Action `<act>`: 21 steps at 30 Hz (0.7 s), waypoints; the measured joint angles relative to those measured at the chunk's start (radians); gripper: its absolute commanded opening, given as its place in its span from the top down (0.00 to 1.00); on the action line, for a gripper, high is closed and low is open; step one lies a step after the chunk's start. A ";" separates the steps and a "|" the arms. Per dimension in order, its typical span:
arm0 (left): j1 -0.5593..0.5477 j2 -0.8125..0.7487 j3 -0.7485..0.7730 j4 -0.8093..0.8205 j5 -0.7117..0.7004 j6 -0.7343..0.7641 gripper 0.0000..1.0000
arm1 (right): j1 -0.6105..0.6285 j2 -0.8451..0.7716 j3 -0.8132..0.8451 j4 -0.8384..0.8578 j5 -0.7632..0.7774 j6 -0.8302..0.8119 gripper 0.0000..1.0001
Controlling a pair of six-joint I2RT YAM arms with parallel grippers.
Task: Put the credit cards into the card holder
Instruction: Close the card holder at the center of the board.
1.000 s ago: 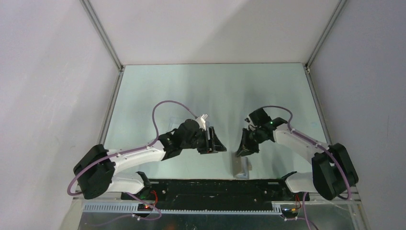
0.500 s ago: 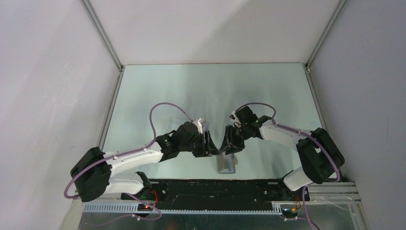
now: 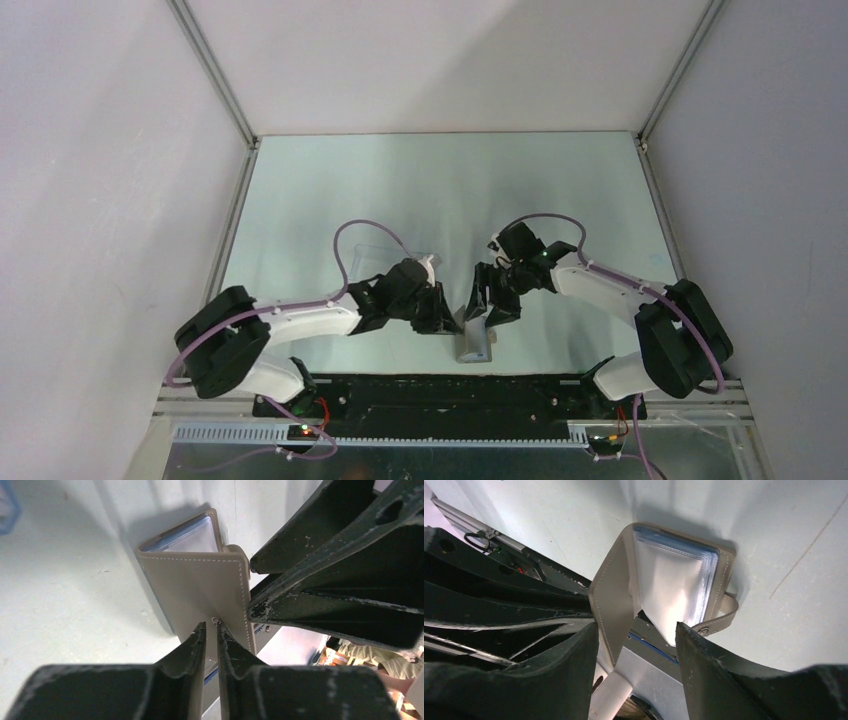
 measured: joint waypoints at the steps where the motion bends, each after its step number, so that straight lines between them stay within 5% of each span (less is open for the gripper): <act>1: -0.004 0.012 0.002 0.006 0.003 -0.003 0.87 | -0.002 0.000 0.000 -0.007 0.003 -0.003 0.42; 21: -0.051 0.222 0.057 0.077 0.018 -0.017 0.97 | -0.077 -0.018 -0.041 -0.063 0.013 -0.053 0.45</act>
